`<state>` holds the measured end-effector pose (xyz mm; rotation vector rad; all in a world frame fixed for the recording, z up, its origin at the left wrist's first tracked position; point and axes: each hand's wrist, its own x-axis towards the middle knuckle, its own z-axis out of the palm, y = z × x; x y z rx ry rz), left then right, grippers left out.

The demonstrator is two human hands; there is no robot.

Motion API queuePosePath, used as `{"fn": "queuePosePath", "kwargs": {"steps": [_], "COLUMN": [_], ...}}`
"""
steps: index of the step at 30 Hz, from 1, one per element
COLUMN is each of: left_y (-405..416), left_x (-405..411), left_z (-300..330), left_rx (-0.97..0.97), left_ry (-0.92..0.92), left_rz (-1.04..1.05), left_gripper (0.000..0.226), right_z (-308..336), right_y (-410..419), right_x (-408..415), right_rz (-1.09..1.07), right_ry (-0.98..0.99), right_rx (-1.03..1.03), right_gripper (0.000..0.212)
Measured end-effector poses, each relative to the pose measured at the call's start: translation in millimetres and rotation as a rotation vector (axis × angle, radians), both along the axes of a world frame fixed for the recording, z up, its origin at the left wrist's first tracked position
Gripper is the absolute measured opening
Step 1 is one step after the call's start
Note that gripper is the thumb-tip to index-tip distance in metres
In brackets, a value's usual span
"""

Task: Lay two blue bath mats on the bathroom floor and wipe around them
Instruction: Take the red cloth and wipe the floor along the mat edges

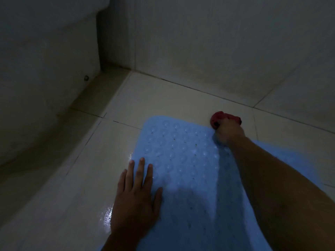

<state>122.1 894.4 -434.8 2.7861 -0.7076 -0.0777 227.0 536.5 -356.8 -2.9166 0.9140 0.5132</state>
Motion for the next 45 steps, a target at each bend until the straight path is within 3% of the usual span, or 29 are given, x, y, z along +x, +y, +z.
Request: {"fn": "queuePosePath", "kwargs": {"steps": [3,9,13,15,17,21,24,30,34,38,43,45], "left_y": [-1,-3,-4,-8,-8,-3,3,-1,-55,-159,-170,-171], "left_x": [-1,0,0,2,0,-4,-7,-3,-10,-57,-74,-72], "left_z": [0,3,5,7,7,6,3,19,41,23,5,7], "left_rx": [-0.010,0.079,0.076,0.063,0.080,0.116,0.111,0.083,0.006,-0.012,0.031,0.036], "left_ry": [-0.024,-0.013,-0.010,-0.012,-0.008,0.005,0.005,0.092,-0.030,-0.045,-0.058,-0.053], "left_rz": [0.006,0.008,0.009,0.009,0.007,0.008,0.015,0.041,0.099,-0.214,-0.230,-0.236], "left_gripper": [0.072,0.072,0.072,0.072,0.072,0.073,0.072,0.078,0.076,0.074,0.078,0.078], "right_z": [-33,-36,-27,-16,-13,-27,-42,-18,-22,-26,-23,-14], "right_y": [17,81,35,6,-13,-40,-41,-35,-39,-42,-52,-59], "right_x": [-1,29,15,-3,-33,-45,-30,-27,-25,-29,-36,-44], "right_rz": [0.012,0.386,0.446,0.274,0.200,0.131,0.131,0.245,0.226,0.167,0.130,0.105], "right_ry": [-0.171,-0.281,-0.385,-0.466,-0.284,-0.143,-0.180,-0.080,-0.051,-0.053,-0.087,-0.121], "right_rx": [-0.029,0.098,0.175,0.162,0.077,0.124,0.141,0.127,0.143,0.157,0.149,0.165], "right_gripper": [0.053,0.066,0.044,0.035,0.032,0.068,0.081,0.047,0.054,0.057,0.068,0.063]}}
